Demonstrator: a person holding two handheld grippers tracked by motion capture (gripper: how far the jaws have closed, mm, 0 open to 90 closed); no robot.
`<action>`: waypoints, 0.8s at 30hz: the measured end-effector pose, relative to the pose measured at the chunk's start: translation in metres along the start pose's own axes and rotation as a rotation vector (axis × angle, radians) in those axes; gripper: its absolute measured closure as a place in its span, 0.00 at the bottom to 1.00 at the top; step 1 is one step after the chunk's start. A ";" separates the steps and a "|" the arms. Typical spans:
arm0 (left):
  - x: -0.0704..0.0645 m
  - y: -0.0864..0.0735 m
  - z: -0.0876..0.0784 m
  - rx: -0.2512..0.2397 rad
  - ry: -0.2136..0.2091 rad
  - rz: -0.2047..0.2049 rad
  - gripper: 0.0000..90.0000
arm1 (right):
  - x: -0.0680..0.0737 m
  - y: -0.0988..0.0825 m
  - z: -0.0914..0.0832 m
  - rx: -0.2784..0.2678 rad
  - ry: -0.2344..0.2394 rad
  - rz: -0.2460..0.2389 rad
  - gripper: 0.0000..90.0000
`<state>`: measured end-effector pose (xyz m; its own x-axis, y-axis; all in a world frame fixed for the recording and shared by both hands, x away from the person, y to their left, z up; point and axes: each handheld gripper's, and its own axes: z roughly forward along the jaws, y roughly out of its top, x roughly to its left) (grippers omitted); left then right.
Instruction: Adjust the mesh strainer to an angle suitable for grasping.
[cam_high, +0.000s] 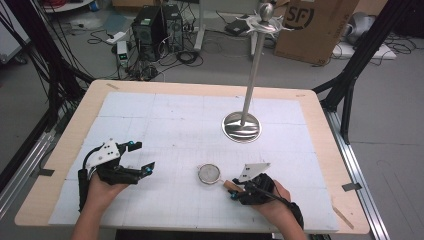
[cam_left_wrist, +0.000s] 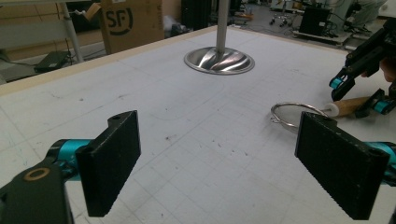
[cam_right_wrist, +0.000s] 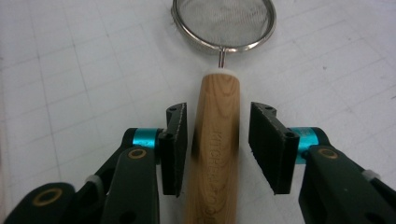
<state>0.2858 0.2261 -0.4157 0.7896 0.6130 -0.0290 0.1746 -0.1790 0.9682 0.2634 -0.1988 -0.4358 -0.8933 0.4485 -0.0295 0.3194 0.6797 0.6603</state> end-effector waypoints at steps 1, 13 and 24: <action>0.000 0.000 0.000 0.001 0.000 0.001 0.16 | 0.000 0.000 0.000 0.003 -0.003 0.000 0.66; -0.001 0.000 0.001 0.004 -0.001 0.002 0.17 | 0.002 0.001 -0.001 0.004 -0.003 -0.057 0.74; -0.001 0.000 0.000 0.007 0.003 0.002 0.17 | 0.002 0.001 -0.001 0.008 0.012 -0.046 0.71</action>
<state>0.2854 0.2253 -0.4158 0.7880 0.6152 -0.0260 0.1767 -0.1855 0.9666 0.2617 -0.1975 -0.4340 -0.9108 0.4097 -0.0503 0.2807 0.7042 0.6521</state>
